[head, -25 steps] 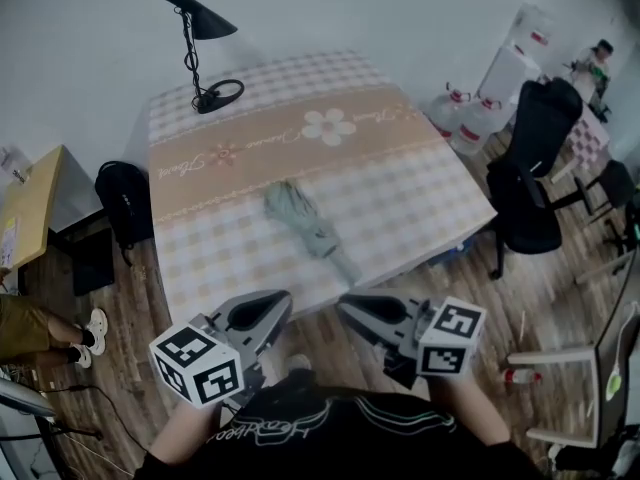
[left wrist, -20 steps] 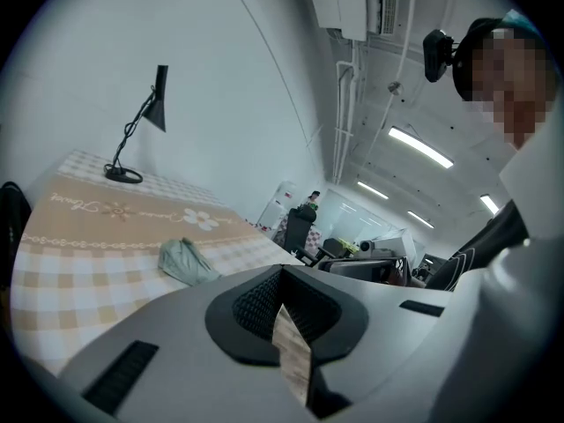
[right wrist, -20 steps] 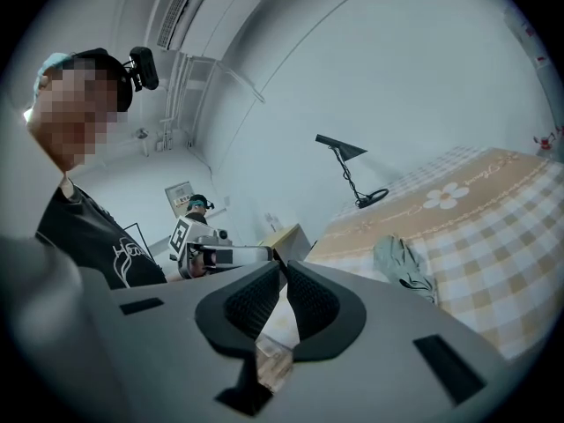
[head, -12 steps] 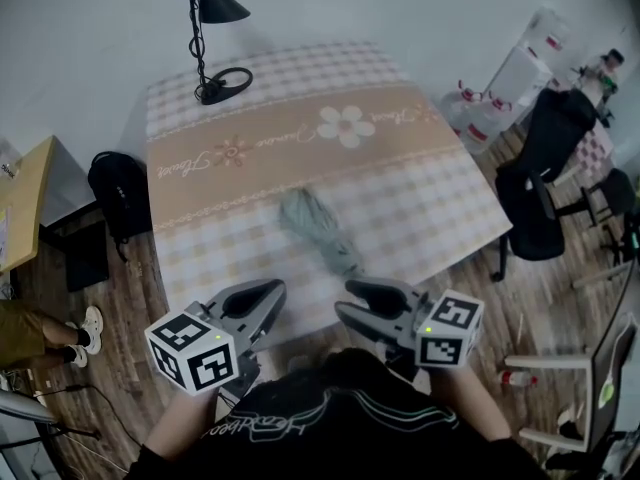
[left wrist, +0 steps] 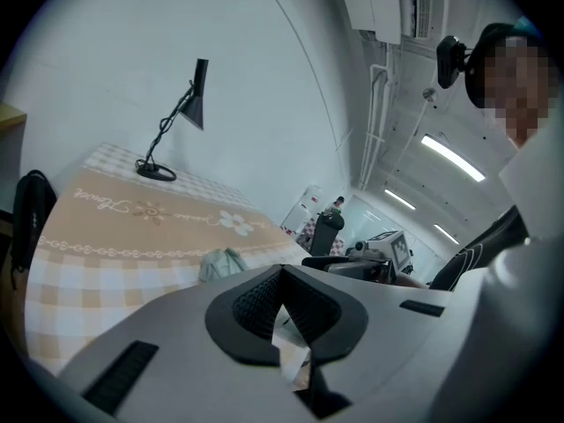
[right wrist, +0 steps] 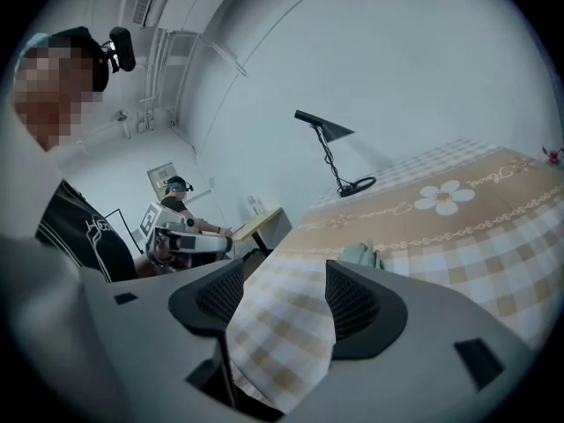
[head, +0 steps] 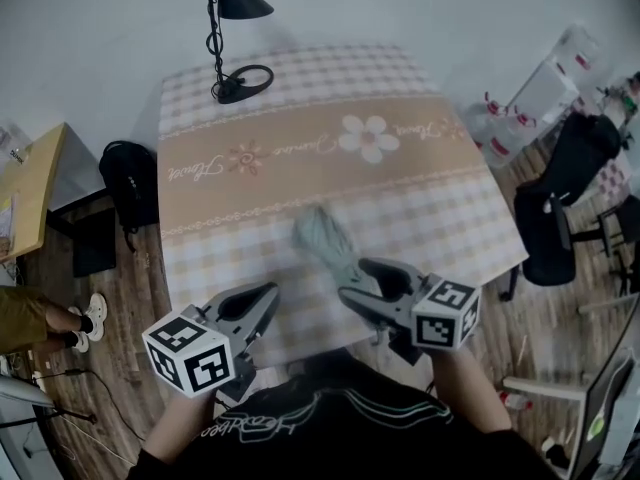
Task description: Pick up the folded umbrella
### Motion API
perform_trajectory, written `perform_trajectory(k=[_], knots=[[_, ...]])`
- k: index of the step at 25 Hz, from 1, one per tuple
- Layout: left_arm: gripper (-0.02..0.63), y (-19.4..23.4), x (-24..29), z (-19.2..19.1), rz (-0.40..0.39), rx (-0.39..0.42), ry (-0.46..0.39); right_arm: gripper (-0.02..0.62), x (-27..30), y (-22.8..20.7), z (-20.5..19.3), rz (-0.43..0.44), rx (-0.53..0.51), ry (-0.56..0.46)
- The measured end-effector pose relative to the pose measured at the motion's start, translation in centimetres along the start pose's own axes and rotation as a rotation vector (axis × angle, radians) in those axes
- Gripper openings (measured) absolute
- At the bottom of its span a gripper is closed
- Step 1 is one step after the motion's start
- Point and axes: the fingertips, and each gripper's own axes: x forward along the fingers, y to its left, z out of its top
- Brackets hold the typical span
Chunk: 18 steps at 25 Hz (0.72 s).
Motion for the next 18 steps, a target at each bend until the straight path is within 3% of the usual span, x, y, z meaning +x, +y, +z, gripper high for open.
perform_trajectory(k=[11,18], knots=[[-0.003,4.7,1.5,1.0,0.085,-0.083,-0.007,0.410,5.5,-7.3,-2.0,-0.041,-0.005,0.198],[-0.003,7.2,1.7,1.9,0.127,-0.124,-0.031,0.436,8.3,-10.7,-4.1,-0.078,-0.016,0.328]])
